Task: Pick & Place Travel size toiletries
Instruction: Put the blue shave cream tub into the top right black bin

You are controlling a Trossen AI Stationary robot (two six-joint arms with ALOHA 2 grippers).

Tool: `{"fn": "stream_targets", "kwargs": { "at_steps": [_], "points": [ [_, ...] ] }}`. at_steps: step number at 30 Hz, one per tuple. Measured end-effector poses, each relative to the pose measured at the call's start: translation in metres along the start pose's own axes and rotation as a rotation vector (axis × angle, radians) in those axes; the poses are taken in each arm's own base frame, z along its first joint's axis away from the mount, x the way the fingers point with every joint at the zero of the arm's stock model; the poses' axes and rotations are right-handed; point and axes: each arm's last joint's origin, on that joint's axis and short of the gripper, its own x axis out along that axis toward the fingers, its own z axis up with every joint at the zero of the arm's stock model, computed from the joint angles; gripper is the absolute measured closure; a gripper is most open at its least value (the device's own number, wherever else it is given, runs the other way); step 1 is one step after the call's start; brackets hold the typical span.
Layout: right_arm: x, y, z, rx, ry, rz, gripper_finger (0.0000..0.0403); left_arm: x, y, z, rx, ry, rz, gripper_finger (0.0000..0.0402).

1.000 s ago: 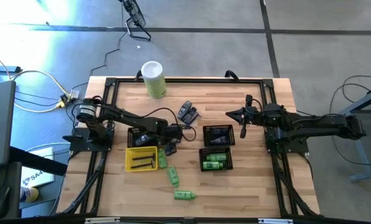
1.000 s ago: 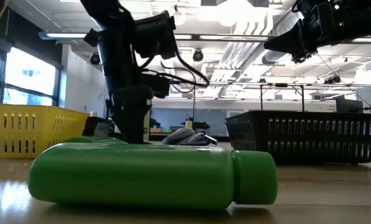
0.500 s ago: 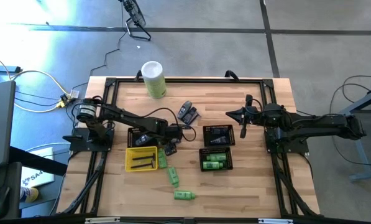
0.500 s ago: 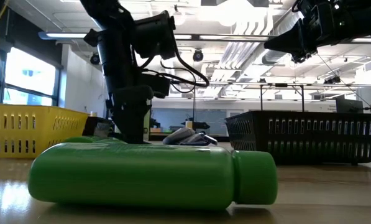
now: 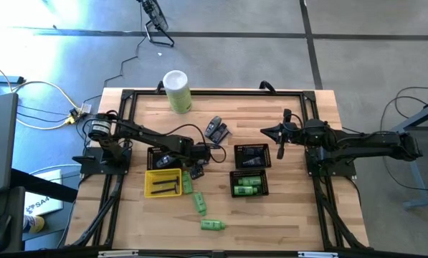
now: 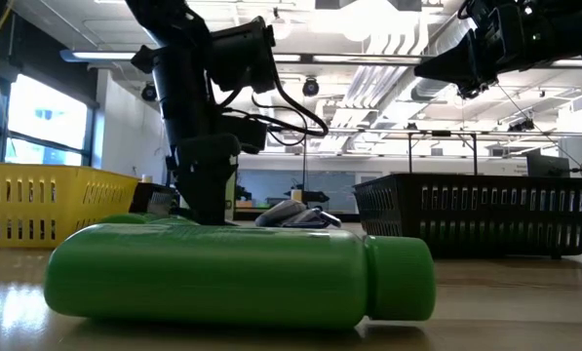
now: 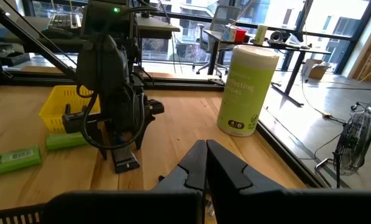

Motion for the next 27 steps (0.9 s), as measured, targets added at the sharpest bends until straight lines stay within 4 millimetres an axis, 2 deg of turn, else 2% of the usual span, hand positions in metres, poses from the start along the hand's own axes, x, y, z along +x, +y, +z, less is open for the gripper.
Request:
{"fn": "stream_targets", "kwargs": {
  "at_steps": [27],
  "points": [
    [0.0,0.0,0.0,0.0,0.0,0.0,0.0401,0.0007,-0.0005,0.0,0.001,0.003,-0.018,0.0075]
  ]
}}
